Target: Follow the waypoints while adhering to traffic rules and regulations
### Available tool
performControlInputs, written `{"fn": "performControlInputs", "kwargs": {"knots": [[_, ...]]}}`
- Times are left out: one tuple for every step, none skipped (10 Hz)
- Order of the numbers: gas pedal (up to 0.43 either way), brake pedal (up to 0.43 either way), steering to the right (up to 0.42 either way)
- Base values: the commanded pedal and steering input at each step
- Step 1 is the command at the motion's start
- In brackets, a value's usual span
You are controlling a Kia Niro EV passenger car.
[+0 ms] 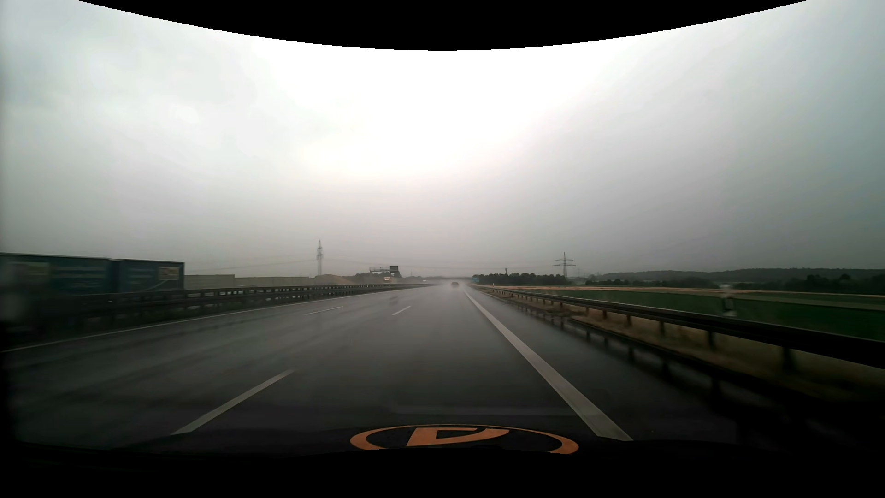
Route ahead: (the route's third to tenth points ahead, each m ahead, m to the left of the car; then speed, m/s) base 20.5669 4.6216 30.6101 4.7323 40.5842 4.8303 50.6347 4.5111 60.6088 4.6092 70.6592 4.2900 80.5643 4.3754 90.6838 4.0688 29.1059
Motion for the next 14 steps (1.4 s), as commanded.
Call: {"fn": "performControlInputs", "kwargs": {"knots": [[0.177, 0.0, -0.001], [0.197, 0.0, -0.001], [0.209, 0.0, -0.001], [0.209, 0.0, -0.002], [0.209, 0.0, -0.002], [0.209, 0.0, -0.002], [0.22, 0.0, -0.002], [0.22, 0.0, -0.002], [0.22, 0.0, -0.002], [0.22, 0.0, -0.002], [0.22, 0.0, -0.001], [0.22, 0.0, -0.002], [0.22, 0.0, -0.002], [0.22, 0.0, -0.001]]}}
